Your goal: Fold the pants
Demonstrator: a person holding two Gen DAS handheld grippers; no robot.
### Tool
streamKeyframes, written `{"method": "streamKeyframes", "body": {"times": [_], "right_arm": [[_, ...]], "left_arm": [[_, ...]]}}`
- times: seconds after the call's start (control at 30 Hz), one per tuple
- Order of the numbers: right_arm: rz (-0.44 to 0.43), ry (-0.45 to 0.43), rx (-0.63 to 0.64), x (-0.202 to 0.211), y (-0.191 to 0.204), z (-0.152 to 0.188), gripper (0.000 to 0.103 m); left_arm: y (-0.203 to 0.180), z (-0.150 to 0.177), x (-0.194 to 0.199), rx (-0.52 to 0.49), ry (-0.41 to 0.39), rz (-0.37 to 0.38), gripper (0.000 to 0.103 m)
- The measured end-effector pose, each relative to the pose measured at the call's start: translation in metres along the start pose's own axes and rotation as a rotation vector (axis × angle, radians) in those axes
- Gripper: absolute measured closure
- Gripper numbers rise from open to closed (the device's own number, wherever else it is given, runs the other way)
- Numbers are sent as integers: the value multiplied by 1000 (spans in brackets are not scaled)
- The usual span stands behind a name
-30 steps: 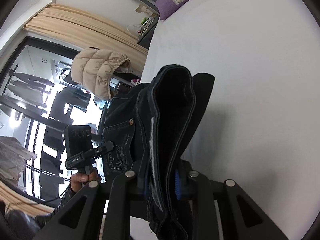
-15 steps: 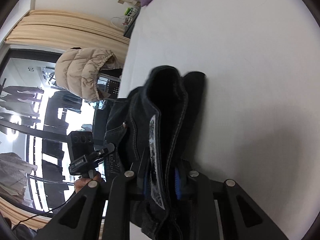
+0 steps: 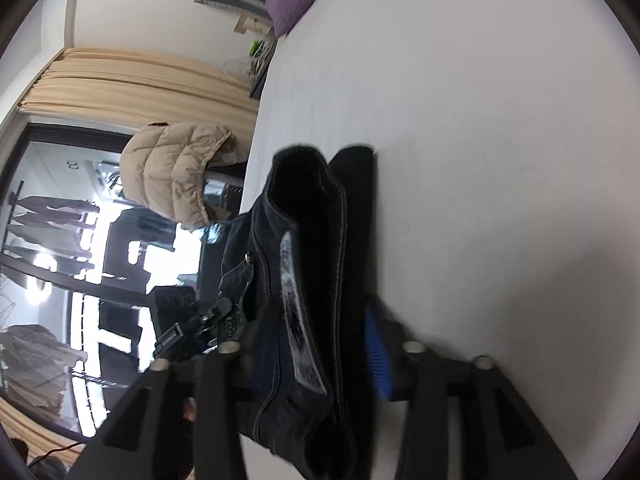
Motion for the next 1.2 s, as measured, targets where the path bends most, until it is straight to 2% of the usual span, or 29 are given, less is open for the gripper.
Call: {"method": "streamKeyframes", "body": {"times": [0.1,0.17,0.23,0.33,0.4,0.53,0.6,0.63,0.7,0.77,0.8,0.9,1.03,1.07,1.2], "right_arm": [[79,-48,35,26,6,5,45],[139,-69,106,44,16,14,45],[203,-100,201,62,36,29,44],[268,-166,304,82,64,46,40],[297,-230,370,99,90,58,33],[302,-388,494,138,150,87,15],[308,-446,551,151,176,99,13],[304,-480,587,160,191,107,9],[300,-562,644,181,218,127,0],[298,-653,680,203,242,146,0],[296,-680,690,211,251,153,0],[335,-745,715,232,275,173,0],[422,-744,731,247,296,196,0],[471,-742,725,250,299,201,0],[530,-722,704,256,300,220,0]], "left_arm": [[-10,1,28,-36,-80,-65,36],[-22,6,53,-96,-154,-165,19],[-43,16,80,-186,-235,-302,13],[-92,36,114,-353,-344,-445,0],[-124,50,135,-430,-413,-497,0],[-198,86,181,-596,-606,-605,0],[-224,105,207,-619,-691,-625,0],[-234,114,219,-610,-727,-626,0],[-250,131,238,-569,-776,-681,0],[-261,146,250,-565,-789,-770,0],[-266,154,253,-581,-774,-789,0],[-277,173,260,-580,-719,-789,0],[-292,201,274,-545,-664,-798,0],[-295,208,274,-542,-651,-799,0],[-305,229,268,-537,-599,-754,0]]}}
Point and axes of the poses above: each gripper's, at about its wrist camera, not at the fingertips, and x roughly against the way its jaws point, y to its left, z to its underside, the point moved 3 cm from there along -x, roughly the way its jaws point, and after that the axes turned 9 degrees about -y, right-handed, at the moved point
